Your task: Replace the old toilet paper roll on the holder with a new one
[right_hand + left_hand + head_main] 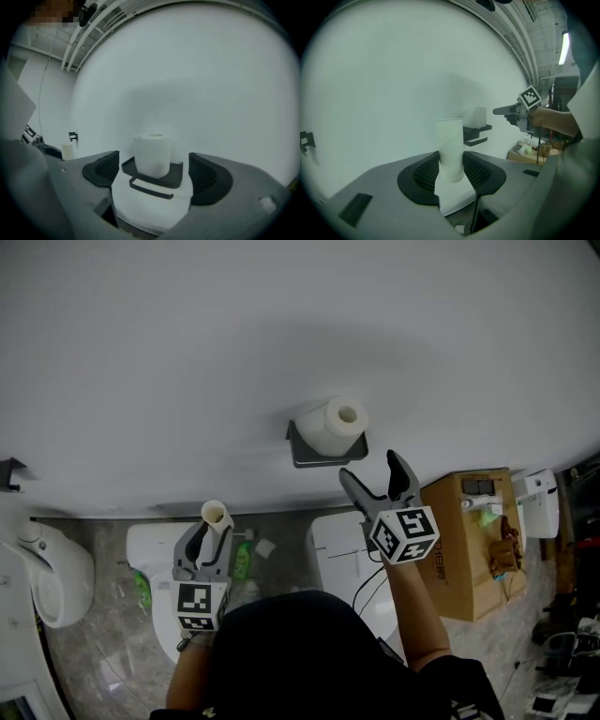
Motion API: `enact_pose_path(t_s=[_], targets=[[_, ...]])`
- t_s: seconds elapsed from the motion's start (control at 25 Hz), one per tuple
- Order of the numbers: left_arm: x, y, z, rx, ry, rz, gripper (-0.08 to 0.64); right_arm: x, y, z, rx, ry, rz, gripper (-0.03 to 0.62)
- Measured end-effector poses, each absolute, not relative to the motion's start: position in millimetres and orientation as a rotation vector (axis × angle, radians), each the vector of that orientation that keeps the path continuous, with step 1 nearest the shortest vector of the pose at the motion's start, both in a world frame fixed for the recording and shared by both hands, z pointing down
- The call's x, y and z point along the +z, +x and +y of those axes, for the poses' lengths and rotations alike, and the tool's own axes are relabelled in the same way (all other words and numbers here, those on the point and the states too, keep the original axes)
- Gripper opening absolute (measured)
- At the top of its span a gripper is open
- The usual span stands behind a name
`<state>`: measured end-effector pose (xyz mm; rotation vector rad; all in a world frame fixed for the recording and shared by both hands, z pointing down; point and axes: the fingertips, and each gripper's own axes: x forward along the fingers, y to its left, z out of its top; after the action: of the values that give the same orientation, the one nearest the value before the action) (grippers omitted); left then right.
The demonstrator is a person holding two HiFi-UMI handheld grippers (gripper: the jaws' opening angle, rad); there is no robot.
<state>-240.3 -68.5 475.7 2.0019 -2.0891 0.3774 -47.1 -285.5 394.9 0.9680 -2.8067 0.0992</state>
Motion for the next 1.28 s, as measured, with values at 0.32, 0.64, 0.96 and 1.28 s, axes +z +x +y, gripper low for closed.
enact_pose_path(t_s=[0.32,0.64,0.96,1.28], targets=[[477,-205,-87,0.402,2.144,-1.973,0.173,425,4,-215,0.162,0.962,-2.763,0.347],[478,-163,-100,0.400,2.259,-1.833,0.175,453,41,-175,0.217,1.026,-2.700,0.179],[480,-140,-104,0.411,2.311,-1.757,0.175,459,52,-156,0.246,1.035,-2.683,0.118],[485,-137,-102,0.405,2.295,-1.756,0.175,465,51,-156,0.265,1.008,-2.685,0.115]])
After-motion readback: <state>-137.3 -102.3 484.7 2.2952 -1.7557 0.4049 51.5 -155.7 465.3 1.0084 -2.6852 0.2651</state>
